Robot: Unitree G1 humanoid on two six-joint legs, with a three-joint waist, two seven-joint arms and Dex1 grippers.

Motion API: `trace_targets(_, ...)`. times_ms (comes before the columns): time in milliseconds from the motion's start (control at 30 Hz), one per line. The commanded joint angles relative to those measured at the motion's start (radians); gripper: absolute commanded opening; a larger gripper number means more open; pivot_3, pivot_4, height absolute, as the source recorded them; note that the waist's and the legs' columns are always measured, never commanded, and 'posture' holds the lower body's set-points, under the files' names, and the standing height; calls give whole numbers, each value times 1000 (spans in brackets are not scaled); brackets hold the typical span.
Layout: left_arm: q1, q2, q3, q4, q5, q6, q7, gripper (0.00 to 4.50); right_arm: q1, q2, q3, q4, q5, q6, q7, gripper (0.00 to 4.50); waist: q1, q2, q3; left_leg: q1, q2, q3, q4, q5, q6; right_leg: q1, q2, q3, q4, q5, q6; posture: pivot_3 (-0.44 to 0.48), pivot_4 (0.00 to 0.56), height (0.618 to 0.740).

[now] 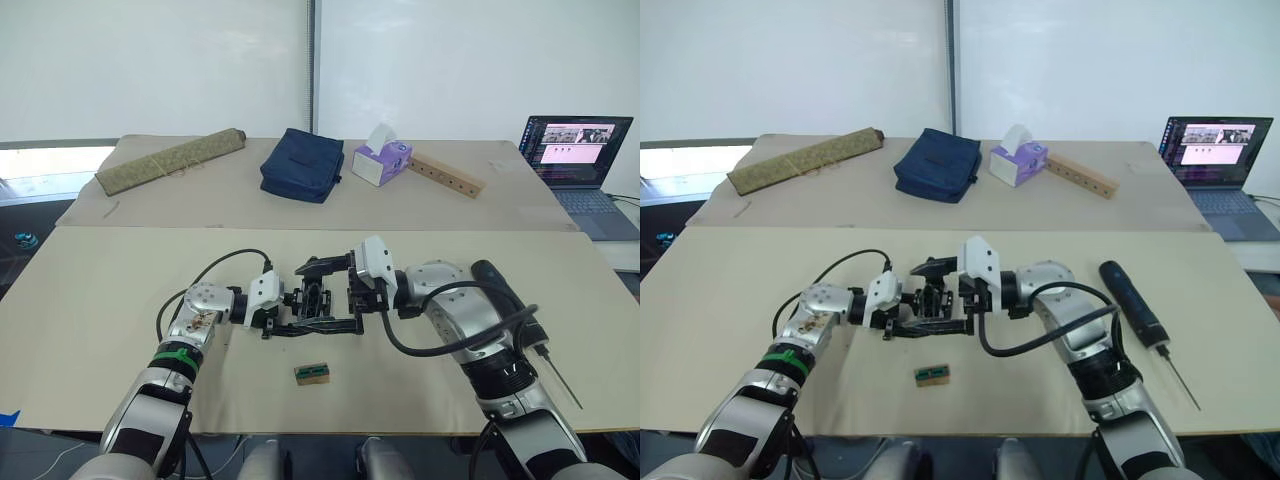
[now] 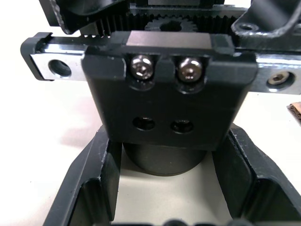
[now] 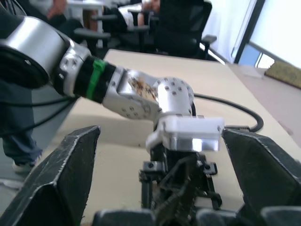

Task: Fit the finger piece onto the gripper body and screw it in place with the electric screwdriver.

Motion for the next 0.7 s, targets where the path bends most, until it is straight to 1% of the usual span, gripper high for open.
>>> trace_targets(33,25,-5,-9,8,19,27,19,3335,-19,-2,-84,-79,71,7,-21,4500,0,0,0,0,0,0,0,0,0,0,0,0,0,0,0,0,150,740)
trace_targets(100,27,-9,-5,8,21,14,37,4182,-21,-6,-106,-96,88,19,-30,4500,1,0,0,0,0,0,0,0,0,0,0,0,0,0,0,0,150,740)
trace_targets(133,32,-10,4,3,11,4,37,4489,-20,-16,-124,-118,106,37,-36,4500,1,0,0,0,0,0,0,0,0,0,0,0,0,0,0,0,150,740)
trace_targets(233,55,6,31,-25,-26,4,10,4489,-13,-43,-162,-180,146,82,-57,4500,1,0,0,0,0,0,0,0,0,0,0,0,0,0,0,0,150,740)
trace_targets(333,104,72,71,-66,-56,-17,-25,4489,41,-127,-249,-288,215,167,-92,4500,-3,0,0,0,1,0,-1,0,0,-1,0,0,-1,0,0,0,150,740)
trace_targets(400,146,125,100,-103,-83,-20,-50,4489,120,-200,-342,-362,266,225,-129,4500,-3,0,0,0,1,0,-2,0,0,-1,0,0,-1,0,-1,0,150,740)
trace_targets(467,178,162,147,-142,-128,-52,-57,4489,214,-248,-441,-422,315,272,-188,4500,-4,0,1,0,3,-1,-4,0,0,-1,-1,0,-1,-1,-2,0,150,740)
trace_targets(500,190,176,167,-171,-155,-9,-54,4489,256,-261,-481,-445,337,294,-223,4500,-3,0,1,0,3,-1,-4,0,0,-2,-2,0,-1,-2,-3,0,150,740)
trace_targets(600,246,226,248,-343,-260,81,-43,4489,536,-287,-678,-546,312,276,-274,4500,14,0,2,-1,3,-2,-4,0,0,-1,-3,-1,-1,-2,-3,0,150,740)
trace_targets(700,258,270,309,-508,-326,230,39,4489,827,-238,-882,-593,248,178,-274,4500,33,0,2,-5,1,-5,-3,0,0,-1,-5,-2,-2,-4,0,0,150,740)
